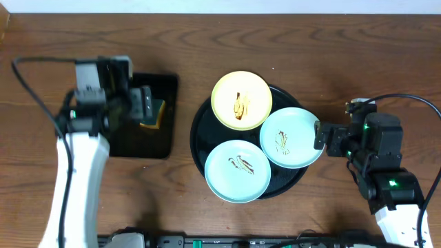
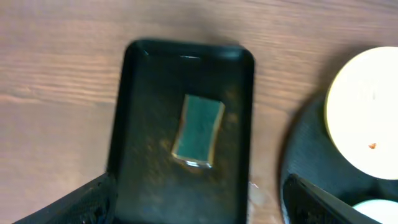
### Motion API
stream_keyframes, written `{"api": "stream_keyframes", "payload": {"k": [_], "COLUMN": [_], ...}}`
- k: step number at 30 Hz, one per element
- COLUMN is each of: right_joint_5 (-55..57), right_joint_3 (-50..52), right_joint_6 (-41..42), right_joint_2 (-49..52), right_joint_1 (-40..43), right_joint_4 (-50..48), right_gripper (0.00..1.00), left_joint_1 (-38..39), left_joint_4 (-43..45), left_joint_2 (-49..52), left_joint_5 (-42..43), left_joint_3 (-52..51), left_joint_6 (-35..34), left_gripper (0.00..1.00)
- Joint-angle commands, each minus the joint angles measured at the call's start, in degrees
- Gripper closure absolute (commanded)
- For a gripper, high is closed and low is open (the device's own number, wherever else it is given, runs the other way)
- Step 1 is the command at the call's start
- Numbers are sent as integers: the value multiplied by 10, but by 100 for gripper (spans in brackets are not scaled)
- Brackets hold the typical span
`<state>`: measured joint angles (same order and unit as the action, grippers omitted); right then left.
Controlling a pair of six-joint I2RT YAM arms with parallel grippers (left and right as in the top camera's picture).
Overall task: Clean dirty plates on tray and stack at the side
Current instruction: 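Move the left gripper over the sponge in the black tray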
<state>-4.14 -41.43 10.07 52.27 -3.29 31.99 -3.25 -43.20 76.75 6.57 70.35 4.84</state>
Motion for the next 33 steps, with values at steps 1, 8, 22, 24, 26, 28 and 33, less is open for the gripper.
{"api": "stream_keyframes", "payload": {"k": [1, 8, 22, 24, 26, 28, 33], "right_joint_5": [-4, -4, -4, -4, -4, -4, -4], "right_joint_3": [-11, -11, -11, -11, -11, -11, -11], "right_joint_6": [-5, -5, -5, -5, -5, -5, -5], "right_joint_2": [0, 0, 0, 0, 0, 0, 0], "right_joint_1": [6, 6, 6, 6, 6, 6, 6], "right_joint_4": [0, 0, -1, -2, -3, -3, -5], "right_gripper": [1, 1, 1, 1, 1, 1, 1], "left_joint_1": [-9, -9, -8, -8, -8, -8, -6], "left_joint_4": [0, 22, 32, 35, 37, 37, 48], "left_joint_2": [67, 181, 308, 312, 313, 313, 313], "left_joint_5": [19, 33, 35, 35, 35, 35, 35], "left_joint_3": [37, 44, 43, 40, 37, 36, 23], "left_joint_6": [78, 108, 85, 83, 83, 83, 83], "left_gripper": [16, 16, 26, 28, 29, 31, 31]}}
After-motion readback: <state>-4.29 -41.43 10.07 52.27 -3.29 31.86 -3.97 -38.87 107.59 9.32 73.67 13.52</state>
